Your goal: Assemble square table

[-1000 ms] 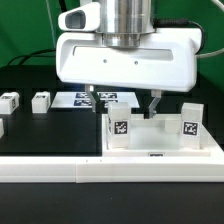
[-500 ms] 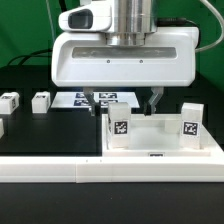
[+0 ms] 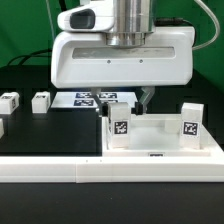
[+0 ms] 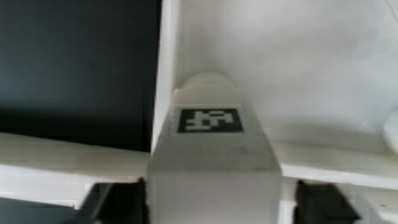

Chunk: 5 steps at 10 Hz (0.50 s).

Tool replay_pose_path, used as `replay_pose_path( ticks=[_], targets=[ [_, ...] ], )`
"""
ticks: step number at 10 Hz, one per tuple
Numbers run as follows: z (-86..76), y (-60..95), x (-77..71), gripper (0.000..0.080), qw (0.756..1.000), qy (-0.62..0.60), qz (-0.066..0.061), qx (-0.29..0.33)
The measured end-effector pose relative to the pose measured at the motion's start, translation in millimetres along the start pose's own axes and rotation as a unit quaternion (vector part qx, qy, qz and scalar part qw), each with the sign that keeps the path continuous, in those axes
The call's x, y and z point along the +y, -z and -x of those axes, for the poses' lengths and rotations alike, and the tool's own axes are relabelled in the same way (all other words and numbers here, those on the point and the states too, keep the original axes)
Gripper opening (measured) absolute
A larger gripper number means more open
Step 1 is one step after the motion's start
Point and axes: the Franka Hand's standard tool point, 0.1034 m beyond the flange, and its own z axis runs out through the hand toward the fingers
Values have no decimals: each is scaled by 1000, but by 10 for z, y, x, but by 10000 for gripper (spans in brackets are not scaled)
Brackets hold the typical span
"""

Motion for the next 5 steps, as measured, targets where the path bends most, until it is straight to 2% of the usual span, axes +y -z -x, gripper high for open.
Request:
replay_pose_path(
  ticks=[1,3,5],
  targets=[
    [0,0,1,286,1000,-7,0,0],
    [0,0,1,290,1000,-8,0,0],
    [6,-3,47,290,996,-89,0,0]
  ],
)
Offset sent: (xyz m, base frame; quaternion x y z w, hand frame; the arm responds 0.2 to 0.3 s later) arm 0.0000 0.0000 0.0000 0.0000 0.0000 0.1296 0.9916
